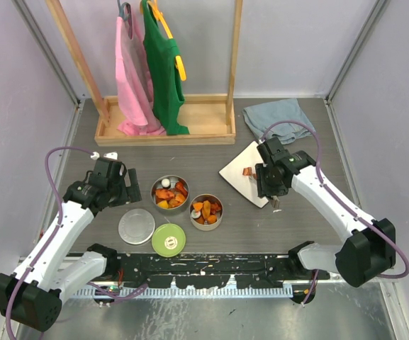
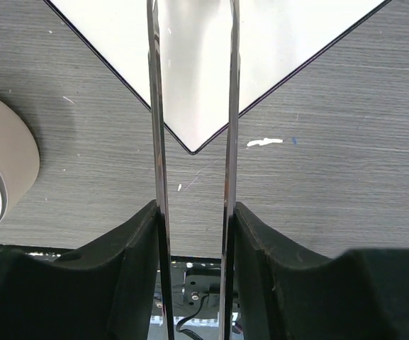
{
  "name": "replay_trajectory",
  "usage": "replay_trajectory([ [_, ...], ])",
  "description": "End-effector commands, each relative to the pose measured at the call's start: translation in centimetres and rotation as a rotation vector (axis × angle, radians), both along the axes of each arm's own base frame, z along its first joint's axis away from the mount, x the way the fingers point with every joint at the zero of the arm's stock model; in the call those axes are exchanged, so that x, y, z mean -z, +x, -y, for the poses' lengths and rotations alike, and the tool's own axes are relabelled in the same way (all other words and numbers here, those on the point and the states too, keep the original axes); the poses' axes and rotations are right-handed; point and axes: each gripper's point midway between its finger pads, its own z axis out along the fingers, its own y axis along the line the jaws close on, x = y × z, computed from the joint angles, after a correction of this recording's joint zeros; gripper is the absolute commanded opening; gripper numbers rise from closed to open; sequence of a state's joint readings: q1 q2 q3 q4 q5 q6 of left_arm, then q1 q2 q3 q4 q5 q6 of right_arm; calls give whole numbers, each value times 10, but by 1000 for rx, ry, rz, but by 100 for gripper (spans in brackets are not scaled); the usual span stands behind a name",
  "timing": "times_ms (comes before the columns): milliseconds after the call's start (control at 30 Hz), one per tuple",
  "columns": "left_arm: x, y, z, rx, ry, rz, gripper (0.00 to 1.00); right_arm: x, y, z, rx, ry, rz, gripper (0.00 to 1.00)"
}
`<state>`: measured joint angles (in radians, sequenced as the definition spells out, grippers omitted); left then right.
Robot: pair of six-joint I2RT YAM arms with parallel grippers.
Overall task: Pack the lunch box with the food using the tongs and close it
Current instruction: Pick up the fake food from the plate.
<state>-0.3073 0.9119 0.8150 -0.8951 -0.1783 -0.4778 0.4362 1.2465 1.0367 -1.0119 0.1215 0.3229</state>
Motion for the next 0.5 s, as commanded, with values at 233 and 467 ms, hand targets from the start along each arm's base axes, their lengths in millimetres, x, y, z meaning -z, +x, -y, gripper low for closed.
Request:
replay_trajectory([
  [233,-10,6,1,6,-6,38,98,-8,16,-3,-15,9,58,42],
  [467,-9,7,1,8,-6,35,98,-16,16,-2,-8,17,90,35],
])
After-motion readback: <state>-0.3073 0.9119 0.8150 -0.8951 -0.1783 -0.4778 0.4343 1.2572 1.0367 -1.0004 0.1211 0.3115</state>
